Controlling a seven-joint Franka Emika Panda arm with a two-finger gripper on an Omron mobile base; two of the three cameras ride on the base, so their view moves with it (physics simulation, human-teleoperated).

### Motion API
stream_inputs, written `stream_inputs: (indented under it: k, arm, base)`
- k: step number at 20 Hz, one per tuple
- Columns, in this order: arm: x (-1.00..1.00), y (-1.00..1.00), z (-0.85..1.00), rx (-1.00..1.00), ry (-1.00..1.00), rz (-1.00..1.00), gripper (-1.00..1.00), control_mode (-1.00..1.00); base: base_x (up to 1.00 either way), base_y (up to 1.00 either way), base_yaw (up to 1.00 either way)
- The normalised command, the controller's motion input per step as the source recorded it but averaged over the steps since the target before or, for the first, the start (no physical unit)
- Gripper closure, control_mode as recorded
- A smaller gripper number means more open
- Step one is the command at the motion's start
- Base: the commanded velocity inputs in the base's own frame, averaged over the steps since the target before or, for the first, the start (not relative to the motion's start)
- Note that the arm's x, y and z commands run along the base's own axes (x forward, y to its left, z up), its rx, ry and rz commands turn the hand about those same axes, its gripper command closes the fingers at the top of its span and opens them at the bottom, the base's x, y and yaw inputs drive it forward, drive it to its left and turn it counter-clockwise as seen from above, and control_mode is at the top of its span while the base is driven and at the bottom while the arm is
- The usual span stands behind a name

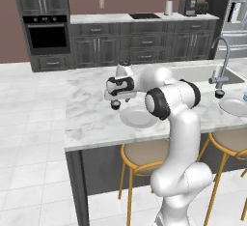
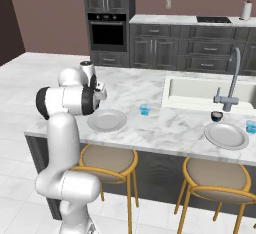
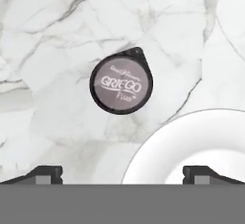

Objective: Place two yogurt containers on each plate.

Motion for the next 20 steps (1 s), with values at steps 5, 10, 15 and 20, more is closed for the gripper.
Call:
stream_inputs:
  k: [5, 10, 15, 20]
  arm:
    - [0.39, 0.09, -0.09, 0.0, 0.0, 0.0, -1.0, -1.0]
    - [0.33, 0.0, -0.1, 0.0, 0.0, 0.0, -1.0, -1.0]
    - [0.27, 0.0, -0.24, 0.0, 0.0, 0.0, -1.0, -1.0]
    - [0.15, 0.0, -0.31, 0.0, 0.01, 0.0, -1.0, -1.0]
  base:
    - [0.0, 0.0, 0.0]
    - [0.0, 0.0, 0.0]
    - [0.0, 0.0, 0.0]
    - [0.0, 0.0, 0.0]
